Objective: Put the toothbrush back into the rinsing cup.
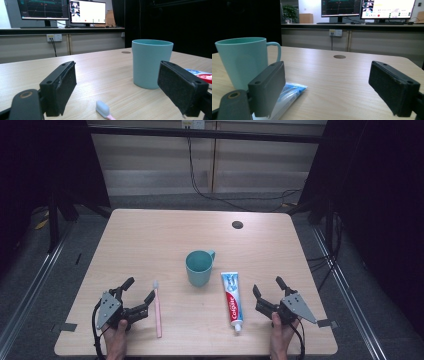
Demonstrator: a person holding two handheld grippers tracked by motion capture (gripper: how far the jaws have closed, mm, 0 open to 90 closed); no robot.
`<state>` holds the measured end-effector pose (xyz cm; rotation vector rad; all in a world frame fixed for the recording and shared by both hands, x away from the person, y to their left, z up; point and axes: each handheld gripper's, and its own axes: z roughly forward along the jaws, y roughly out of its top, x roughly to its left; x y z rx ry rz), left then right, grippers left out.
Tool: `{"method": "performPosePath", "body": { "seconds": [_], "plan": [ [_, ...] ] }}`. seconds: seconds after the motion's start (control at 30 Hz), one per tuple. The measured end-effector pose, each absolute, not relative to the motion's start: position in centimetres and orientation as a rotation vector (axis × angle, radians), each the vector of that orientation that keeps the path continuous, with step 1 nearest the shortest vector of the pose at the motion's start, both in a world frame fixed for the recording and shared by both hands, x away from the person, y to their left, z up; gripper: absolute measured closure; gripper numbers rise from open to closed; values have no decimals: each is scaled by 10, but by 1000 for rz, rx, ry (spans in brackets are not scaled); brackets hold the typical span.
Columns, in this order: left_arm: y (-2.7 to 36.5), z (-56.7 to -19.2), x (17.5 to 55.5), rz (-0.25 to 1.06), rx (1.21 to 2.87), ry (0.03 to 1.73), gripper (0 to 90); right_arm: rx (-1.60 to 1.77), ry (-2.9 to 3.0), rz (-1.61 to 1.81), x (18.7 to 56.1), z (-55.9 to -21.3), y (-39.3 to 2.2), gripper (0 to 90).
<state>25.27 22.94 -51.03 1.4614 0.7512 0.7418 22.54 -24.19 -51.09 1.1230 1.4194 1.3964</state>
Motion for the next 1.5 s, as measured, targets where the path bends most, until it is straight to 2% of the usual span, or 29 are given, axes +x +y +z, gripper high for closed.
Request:
{"method": "performPosePath", "body": {
  "seconds": [0.6, 0.77, 1.03, 1.17, 1.27, 1.33, 1.5],
  "plan": [
    [226, -509, 254, 723, 1466, 787, 180, 1135, 1388, 1358, 224, -511, -240, 132],
    [223, -507, 253, 721, 1464, 810, 164, 1142, 1387, 1355, 225, -511, -239, 135],
    [223, -489, 253, 653, 1522, 813, 178, 1146, 1391, 1351, 225, -511, -239, 136],
    [224, -483, 254, 645, 1547, 808, 249, 1151, 1387, 1349, 225, -511, -239, 136],
    [229, -481, 259, 567, 1546, 825, 259, 1157, 1387, 1346, 226, -511, -239, 137],
    [231, -479, 261, 560, 1571, 858, 323, 1162, 1388, 1343, 226, -510, -239, 137],
    [236, -475, 263, 473, 1579, 860, 356, 1168, 1385, 1343, 226, -510, -239, 137]
  ]
}}
